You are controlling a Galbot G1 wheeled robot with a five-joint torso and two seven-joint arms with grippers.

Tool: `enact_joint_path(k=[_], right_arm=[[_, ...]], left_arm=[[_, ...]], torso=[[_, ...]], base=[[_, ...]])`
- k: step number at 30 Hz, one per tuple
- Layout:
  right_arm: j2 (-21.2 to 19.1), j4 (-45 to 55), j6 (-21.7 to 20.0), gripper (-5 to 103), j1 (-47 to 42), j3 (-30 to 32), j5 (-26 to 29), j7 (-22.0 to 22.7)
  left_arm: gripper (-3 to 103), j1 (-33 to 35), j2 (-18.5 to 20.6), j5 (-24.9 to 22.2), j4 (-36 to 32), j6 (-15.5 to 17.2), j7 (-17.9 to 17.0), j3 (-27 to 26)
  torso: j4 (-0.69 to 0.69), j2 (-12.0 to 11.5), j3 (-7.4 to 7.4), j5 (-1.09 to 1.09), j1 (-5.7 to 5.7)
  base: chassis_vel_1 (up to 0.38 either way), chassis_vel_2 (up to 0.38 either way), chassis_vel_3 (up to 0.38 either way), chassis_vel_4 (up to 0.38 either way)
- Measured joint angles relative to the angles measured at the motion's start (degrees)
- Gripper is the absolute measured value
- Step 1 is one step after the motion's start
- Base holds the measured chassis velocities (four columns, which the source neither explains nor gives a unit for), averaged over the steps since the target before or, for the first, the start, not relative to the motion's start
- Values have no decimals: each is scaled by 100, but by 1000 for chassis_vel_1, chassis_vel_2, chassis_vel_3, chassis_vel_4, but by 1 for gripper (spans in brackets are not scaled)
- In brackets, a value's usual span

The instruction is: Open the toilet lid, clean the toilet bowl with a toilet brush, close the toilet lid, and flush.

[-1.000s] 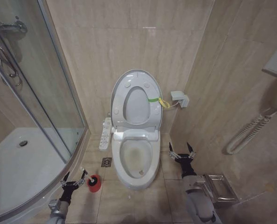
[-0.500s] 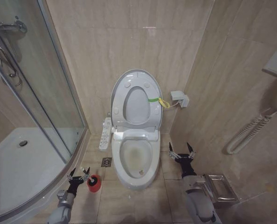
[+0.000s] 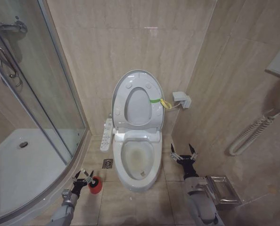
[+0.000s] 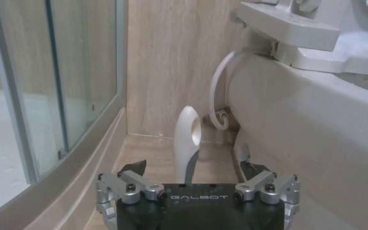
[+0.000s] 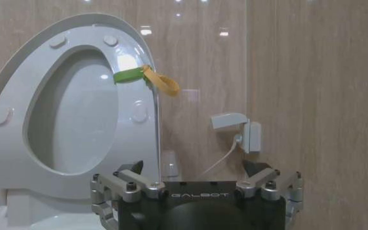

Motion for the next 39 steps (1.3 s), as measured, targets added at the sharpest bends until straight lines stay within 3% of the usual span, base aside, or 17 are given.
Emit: enact_joint_path(k=[15, 16, 23, 24, 31, 32, 39], right_arm=[[0, 0, 0, 100, 0, 0, 0, 0], [0, 0, 0, 100, 0, 0, 0, 0], [0, 0, 0, 100, 0, 0, 0, 0], [0, 0, 0, 100, 0, 0, 0, 0], [0, 0, 0, 100, 0, 0, 0, 0], [0, 0, 0, 100, 0, 0, 0, 0], [0, 0, 0, 100, 0, 0, 0, 0]], left_arm=[[95, -491, -84, 307, 673, 39, 178, -86], [73, -520, -89, 322, 716, 39, 180, -96], [73, -550, -101, 343, 776, 56, 217, -111], [45, -550, -105, 344, 777, 61, 219, -112], [45, -539, -109, 376, 787, 76, 214, -115], [20, -538, -97, 404, 789, 82, 218, -114], [19, -510, -56, 445, 734, 72, 215, -123]], torso=[[0, 0, 0, 0, 0], [0, 0, 0, 0, 0], [0, 0, 0, 1, 0], [0, 0, 0, 1, 0], [0, 0, 0, 0, 0], [0, 0, 0, 2, 0], [0, 0, 0, 0, 0]], base=[[0, 0, 0, 0], [0, 0, 0, 0], [0, 0, 0, 0], [0, 0, 0, 0], [0, 0, 0, 0], [0, 0, 0, 0], [0, 0, 0, 0]])
